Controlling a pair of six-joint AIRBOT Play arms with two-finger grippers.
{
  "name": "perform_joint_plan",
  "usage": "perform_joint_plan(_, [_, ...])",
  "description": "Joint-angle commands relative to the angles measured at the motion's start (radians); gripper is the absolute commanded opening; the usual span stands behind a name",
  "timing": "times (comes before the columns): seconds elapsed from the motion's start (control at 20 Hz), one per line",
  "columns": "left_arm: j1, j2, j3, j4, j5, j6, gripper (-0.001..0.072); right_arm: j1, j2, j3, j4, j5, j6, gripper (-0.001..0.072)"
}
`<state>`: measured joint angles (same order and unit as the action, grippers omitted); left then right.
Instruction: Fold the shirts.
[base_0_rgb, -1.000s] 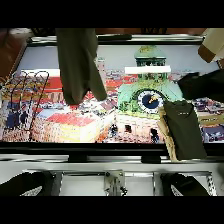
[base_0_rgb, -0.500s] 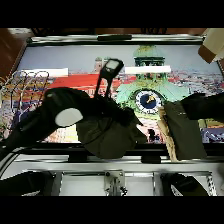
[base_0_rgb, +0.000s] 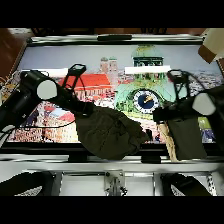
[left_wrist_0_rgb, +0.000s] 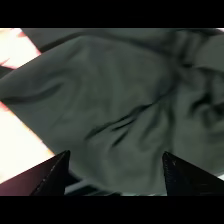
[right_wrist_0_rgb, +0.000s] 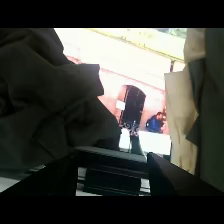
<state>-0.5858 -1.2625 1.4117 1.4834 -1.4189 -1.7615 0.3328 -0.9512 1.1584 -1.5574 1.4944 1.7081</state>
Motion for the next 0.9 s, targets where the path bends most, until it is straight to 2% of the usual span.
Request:
perform_joint_plan(0.0, [0.158, 0.034, -0.138, 0.008, -0.068, 0.04, 0.0714, 0.001, -0.121, -0.074, 0.099, -0.074, -0.054, 0.0545])
perform_joint_plan(0.2, [0.288, 0.031, -0.364, -0.117, 0.133, 0.04, 0.0714, 0.001, -0.294, -0.08, 0.216, -0.132, -0.164, 0.0545])
perform_joint_plan(0.4, [0.354, 0.0, -0.466, -0.168, 0.306, 0.04, 0.0713, 0.001, -0.406, -0.08, 0.217, -0.187, -0.238, 0.0546])
perform_joint_plan(0.45, [0.357, -0.014, -0.472, -0.168, 0.333, 0.041, 0.0713, 0.001, -0.422, -0.08, 0.218, -0.209, -0.263, 0.0551])
perform_joint_plan(0.5, [0.356, -0.035, -0.473, -0.17, 0.357, 0.046, 0.0711, 0.001, -0.429, -0.08, 0.219, -0.229, -0.281, 0.0683])
perform_joint_plan(0.65, [0.355, -0.106, -0.473, -0.216, 0.417, 0.048, 0.071, 0.001, -0.436, -0.08, 0.28, -0.309, -0.383, 0.0684])
perform_joint_plan(0.85, [0.354, -0.178, -0.473, -0.264, 0.444, 0.053, 0.0701, 0.002, -0.47, -0.08, 0.363, -0.363, -0.425, 0.0684])
